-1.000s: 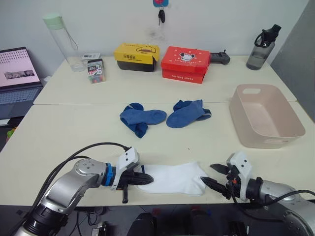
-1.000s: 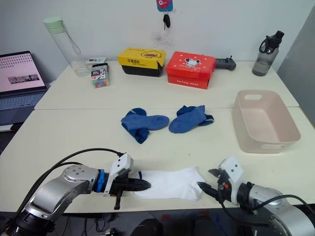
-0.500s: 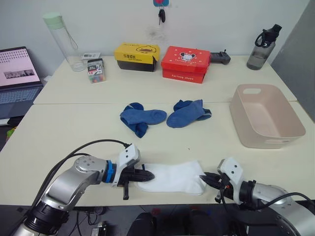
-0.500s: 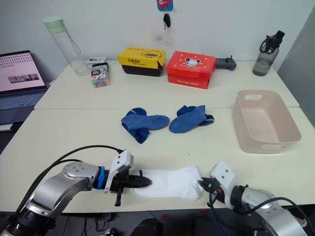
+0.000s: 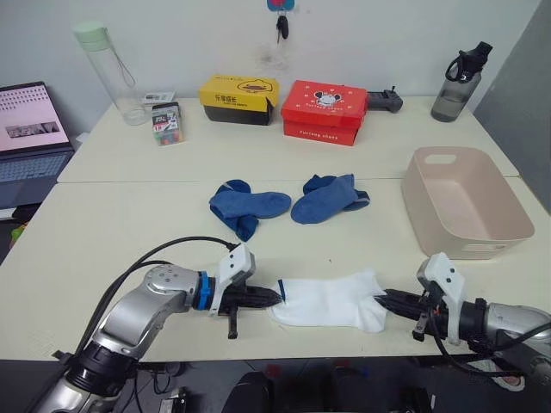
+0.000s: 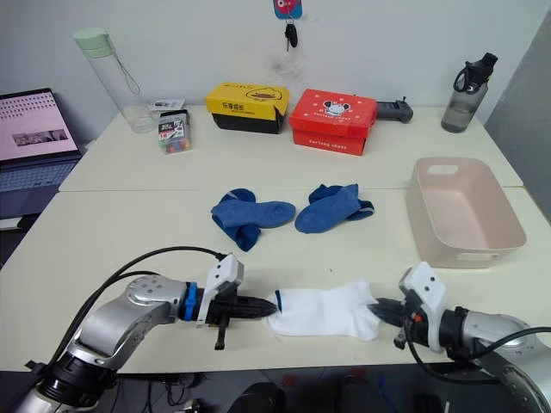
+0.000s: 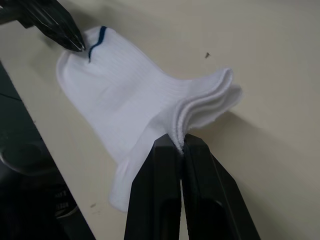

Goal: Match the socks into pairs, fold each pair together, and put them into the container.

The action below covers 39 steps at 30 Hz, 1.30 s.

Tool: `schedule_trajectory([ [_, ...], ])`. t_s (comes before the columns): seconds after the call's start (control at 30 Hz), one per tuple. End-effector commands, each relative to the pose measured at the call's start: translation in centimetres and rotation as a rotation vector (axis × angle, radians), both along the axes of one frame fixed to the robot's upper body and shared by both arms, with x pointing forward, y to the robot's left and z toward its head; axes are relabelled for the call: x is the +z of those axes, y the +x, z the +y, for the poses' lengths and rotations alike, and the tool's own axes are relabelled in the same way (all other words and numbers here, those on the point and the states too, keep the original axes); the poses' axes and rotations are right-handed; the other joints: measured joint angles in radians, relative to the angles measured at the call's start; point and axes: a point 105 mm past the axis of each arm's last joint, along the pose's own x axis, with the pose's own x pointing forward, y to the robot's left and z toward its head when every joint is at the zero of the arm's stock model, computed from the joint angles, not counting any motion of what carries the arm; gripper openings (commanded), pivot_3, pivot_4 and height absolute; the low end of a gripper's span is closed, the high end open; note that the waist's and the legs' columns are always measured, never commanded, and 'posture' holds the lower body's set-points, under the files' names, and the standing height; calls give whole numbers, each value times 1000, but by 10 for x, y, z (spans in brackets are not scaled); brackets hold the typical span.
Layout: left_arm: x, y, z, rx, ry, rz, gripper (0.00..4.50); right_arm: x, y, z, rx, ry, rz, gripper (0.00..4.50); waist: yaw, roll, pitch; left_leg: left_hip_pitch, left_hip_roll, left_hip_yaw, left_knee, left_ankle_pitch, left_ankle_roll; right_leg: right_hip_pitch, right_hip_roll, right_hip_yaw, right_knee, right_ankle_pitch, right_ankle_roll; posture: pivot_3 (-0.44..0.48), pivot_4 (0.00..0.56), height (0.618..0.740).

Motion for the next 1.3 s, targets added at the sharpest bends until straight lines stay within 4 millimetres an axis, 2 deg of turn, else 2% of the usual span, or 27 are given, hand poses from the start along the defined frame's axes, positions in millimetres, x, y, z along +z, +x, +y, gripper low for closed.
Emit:
schedule_trajectory([
  [0.03,-4,1,-5,-24,16,-32,0,9,-9,26,84,60,8,28,0,0,0,0,0,0,0,0,0,0,0,0,0,0,0,0,150,740],
  [0.43,-23,1,11,-21,92,-21,0,9,0,69,193,102,122,28,-3,0,0,0,0,-1,0,1,-1,0,0,0,0,0,0,0,150,740],
  [0.87,-24,2,11,-30,105,-30,0,8,21,110,239,107,207,28,-5,0,0,0,0,-1,0,1,-1,-2,0,0,2,0,0,0,150,740],
  [1.1,-24,2,10,-23,101,-34,0,2,25,120,242,110,239,28,-5,1,0,-1,0,-1,0,1,-2,-5,0,0,4,0,0,0,150,740],
  [1.2,-21,6,14,15,99,-34,0,10,24,122,262,148,237,741,-5,1,0,-1,0,0,0,1,-2,-5,0,1,5,0,0,0,150,740],
  [1.3,-16,10,21,69,82,-29,0,23,26,117,261,195,235,1836,-5,1,0,-1,0,0,0,1,-2,-5,0,1,5,0,0,0,150,740],
])
